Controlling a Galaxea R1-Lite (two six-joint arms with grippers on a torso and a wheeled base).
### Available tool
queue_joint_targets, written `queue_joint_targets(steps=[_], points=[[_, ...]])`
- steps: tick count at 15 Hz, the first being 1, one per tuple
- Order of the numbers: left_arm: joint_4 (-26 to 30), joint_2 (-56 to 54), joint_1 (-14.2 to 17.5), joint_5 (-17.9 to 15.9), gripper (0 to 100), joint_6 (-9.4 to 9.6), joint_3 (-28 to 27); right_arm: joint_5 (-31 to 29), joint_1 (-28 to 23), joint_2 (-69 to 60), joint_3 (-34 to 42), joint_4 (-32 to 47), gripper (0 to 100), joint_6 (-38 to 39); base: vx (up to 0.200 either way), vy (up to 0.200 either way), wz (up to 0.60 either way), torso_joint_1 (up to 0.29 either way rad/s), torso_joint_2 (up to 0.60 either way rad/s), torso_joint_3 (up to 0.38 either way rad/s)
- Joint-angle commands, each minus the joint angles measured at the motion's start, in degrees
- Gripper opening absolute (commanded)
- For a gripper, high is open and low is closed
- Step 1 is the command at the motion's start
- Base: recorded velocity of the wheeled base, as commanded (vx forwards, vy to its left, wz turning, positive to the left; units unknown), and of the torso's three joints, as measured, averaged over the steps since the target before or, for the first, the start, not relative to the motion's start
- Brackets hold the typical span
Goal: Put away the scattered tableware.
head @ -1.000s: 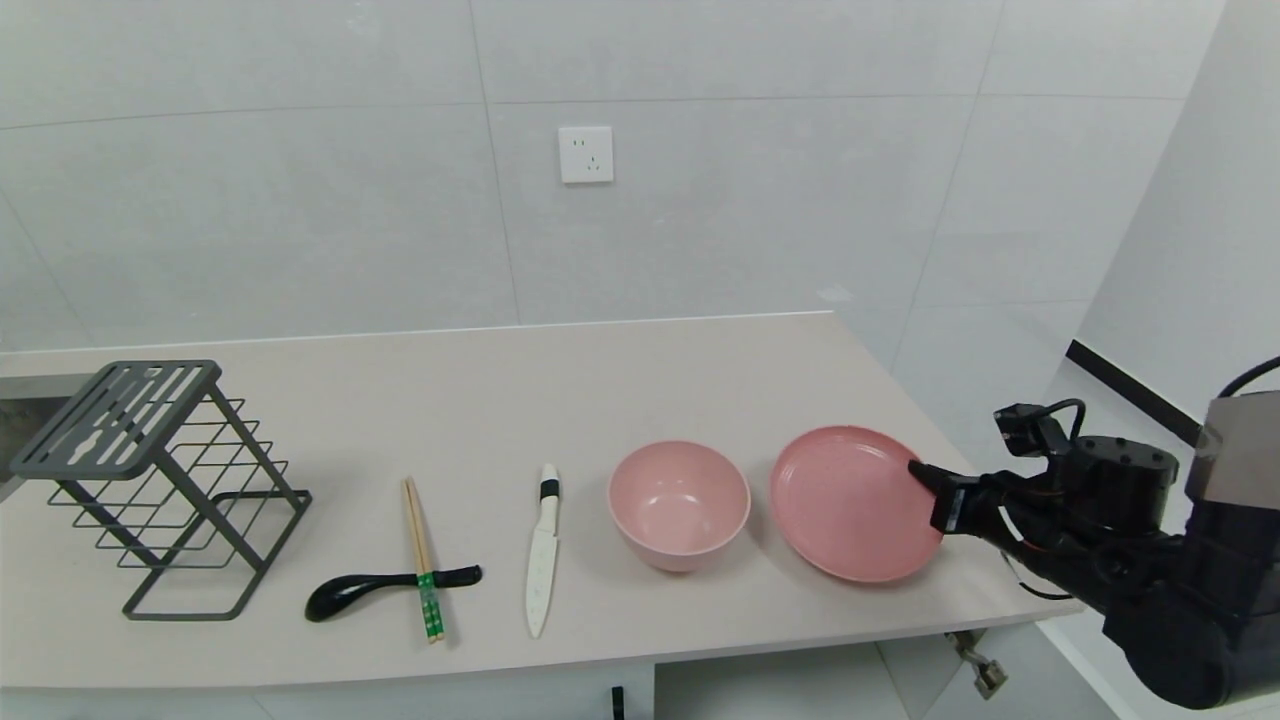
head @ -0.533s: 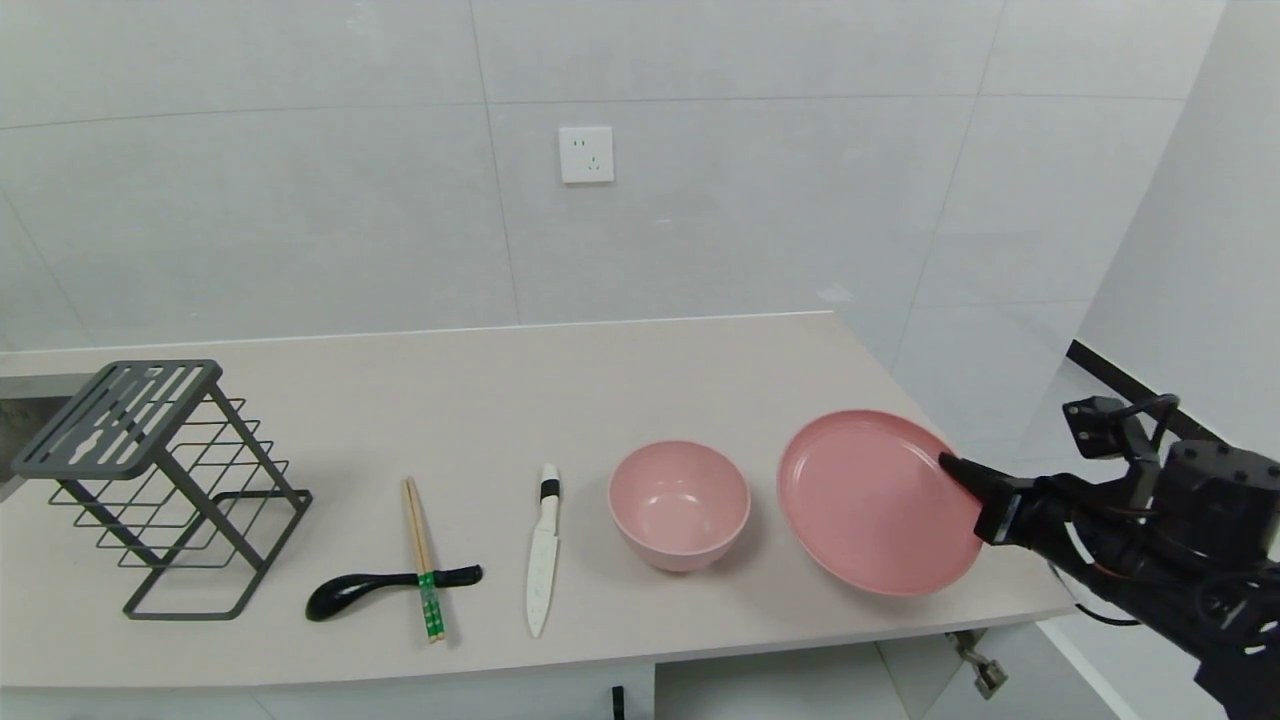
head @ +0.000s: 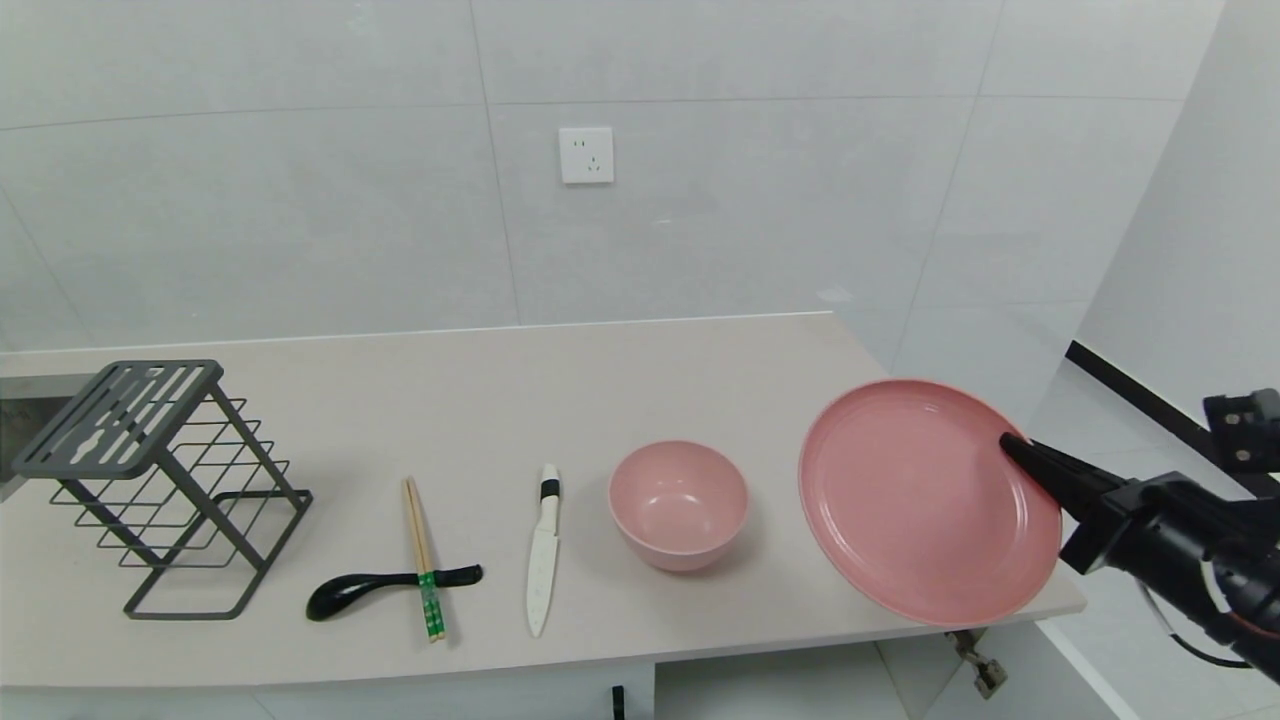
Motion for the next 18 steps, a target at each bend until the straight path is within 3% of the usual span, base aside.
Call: queue_joint_targets(steps=[1, 4, 5, 6, 7, 8, 9, 10, 11, 13, 14, 15, 18], points=[[-0.02, 0.07, 0.09, -0.02, 100, 0.04, 0.0, 0.08, -1.68, -4.92, 0.13, 0.14, 0, 0.26, 0.0, 0.0, 0.0, 0.0, 0.0, 0.0], [-0.02, 0.07, 0.0, -0.64, 100, 0.48, 0.0, 0.25, -2.47, -7.3, 0.13, 0.32, 0, -0.01, 0.0, 0.0, 0.0, 0.0, 0.0, 0.0], [-0.55, 0.07, 0.09, -4.5, 100, 5.4, 0.0, 0.34, -2.38, -7.56, 0.13, 0.32, 0, -0.27, 0.0, 0.0, 0.0, 0.0, 0.0, 0.0], [-1.43, 0.07, 0.0, -5.65, 100, 6.81, 0.0, 0.43, -2.38, -7.56, 0.13, 0.32, 0, -0.27, 0.0, 0.0, 0.0, 0.0, 0.0, 0.0], [-1.51, 0.07, 0.0, -5.73, 100, 6.9, 0.0, 0.43, -2.38, -7.56, 0.13, 0.23, 0, -0.27, 0.0, 0.0, 0.0, 0.0, 0.0, 0.0], [-6.7, 0.07, 0.0, -5.56, 100, 6.9, 0.0, 0.43, -2.47, -7.65, 0.13, 0.23, 0, -0.36, 0.0, 0.0, 0.0, 0.0, 0.0, 0.0], [-21.99, 0.07, 0.0, -5.65, 100, 6.72, 0.0, 0.43, -2.47, -8.09, 0.13, 0.14, 0, -0.36, 0.0, 0.0, 0.0, 0.0, 0.0, 0.0], [-25.16, 0.07, 0.0, -5.73, 100, 6.63, 0.0, 0.43, -2.38, -8.18, 0.13, 0.14, 0, -0.36, 0.0, 0.0, 0.0, 0.0, 0.0, 0.0], [-24.54, 0.07, 0.0, -6.0, 100, 6.37, 0.0, 0.43, -2.38, -8.18, 0.13, 0.14, 0, -0.36, 0.0, 0.0, 0.0, 0.0, 0.0, 0.0], [-13.64, 2.89, -0.97, -9.07, 100, 1.18, -3.87, 0.43, -2.38, -9.32, 0.13, 0.32, 0, -0.36, 0.0, 0.0, 0.0, 0.0, 0.0, 0.0], [-10.04, 3.76, -1.58, -11.01, 100, 0.48, -5.8, 0.43, -2.47, -9.58, 0.13, 0.32, 0, -0.36, 0.0, 0.0, 0.0, 0.0, 0.0, 0.0], [-1.16, 8.07, -2.9, -16.55, 100, -0.05, -12.3, 0.43, -2.56, -10.11, 0.13, 0.32, 0, -0.36, 0.0, 0.0, 0.0, 0.0, 0.0, 0.0], [1.21, 19.85, -3.08, -20.94, 100, -2.86, -20.04, 0.43, -2.82, -10.11, 0.13, 0.32, 0, -0.36, 0.0, 0.0, 0.0, 0.0, 0.0, 0.0]])
